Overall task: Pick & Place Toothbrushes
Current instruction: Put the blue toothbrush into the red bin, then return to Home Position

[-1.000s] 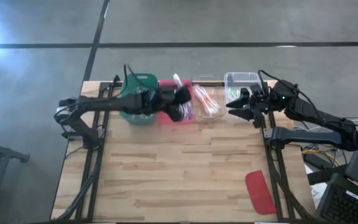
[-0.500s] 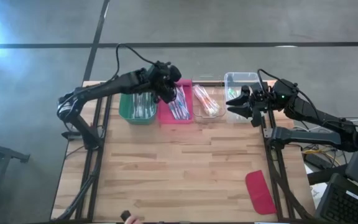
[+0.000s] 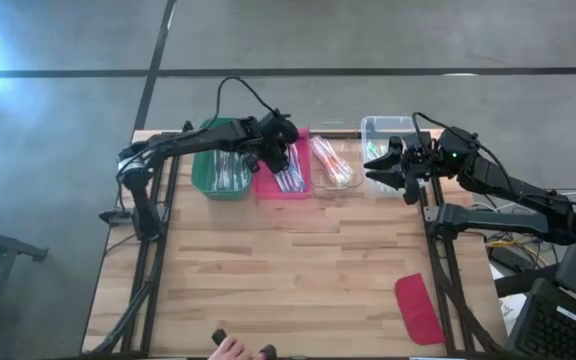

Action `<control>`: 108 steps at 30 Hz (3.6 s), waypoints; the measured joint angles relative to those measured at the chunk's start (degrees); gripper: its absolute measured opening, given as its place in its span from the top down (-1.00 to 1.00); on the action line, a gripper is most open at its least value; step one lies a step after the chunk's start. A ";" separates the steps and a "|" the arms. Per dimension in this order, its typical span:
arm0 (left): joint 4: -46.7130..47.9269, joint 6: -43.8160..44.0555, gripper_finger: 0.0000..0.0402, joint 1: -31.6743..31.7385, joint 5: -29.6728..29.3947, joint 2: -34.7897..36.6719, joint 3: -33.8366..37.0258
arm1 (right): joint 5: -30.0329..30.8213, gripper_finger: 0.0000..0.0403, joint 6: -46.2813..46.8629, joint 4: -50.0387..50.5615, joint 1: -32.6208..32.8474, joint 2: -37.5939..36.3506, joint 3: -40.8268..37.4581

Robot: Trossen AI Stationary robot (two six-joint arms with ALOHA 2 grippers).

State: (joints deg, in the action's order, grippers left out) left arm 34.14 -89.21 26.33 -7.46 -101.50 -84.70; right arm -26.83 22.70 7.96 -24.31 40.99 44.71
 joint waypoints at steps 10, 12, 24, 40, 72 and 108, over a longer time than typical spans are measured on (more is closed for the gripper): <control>7.76 2.33 0.85 0.02 1.26 -8.57 -4.36 | 0.00 0.37 -2.18 3.14 -0.01 0.07 -0.02; 8.03 2.52 0.85 0.02 1.54 -10.30 -5.12 | -0.02 0.39 -2.85 4.25 0.01 0.09 -0.02; 7.66 3.01 0.82 -0.02 3.93 -15.07 -6.96 | -0.01 0.50 -4.93 8.50 0.01 0.48 -0.04; 5.74 3.97 0.52 -0.94 4.32 -15.62 -6.94 | -0.02 0.64 -6.25 8.86 0.01 0.48 -0.04; -26.25 71.42 0.99 -25.87 -0.38 22.95 15.46 | 12.84 0.96 -23.23 -9.79 13.69 14.59 -0.04; -50.68 77.93 1.00 -33.94 -8.10 92.54 80.17 | 14.36 0.96 -22.11 -7.38 15.43 -27.44 -33.99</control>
State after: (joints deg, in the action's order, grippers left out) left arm -16.54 -11.28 -7.62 -15.56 -8.96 -4.53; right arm -12.47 0.59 0.58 -8.87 13.56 10.72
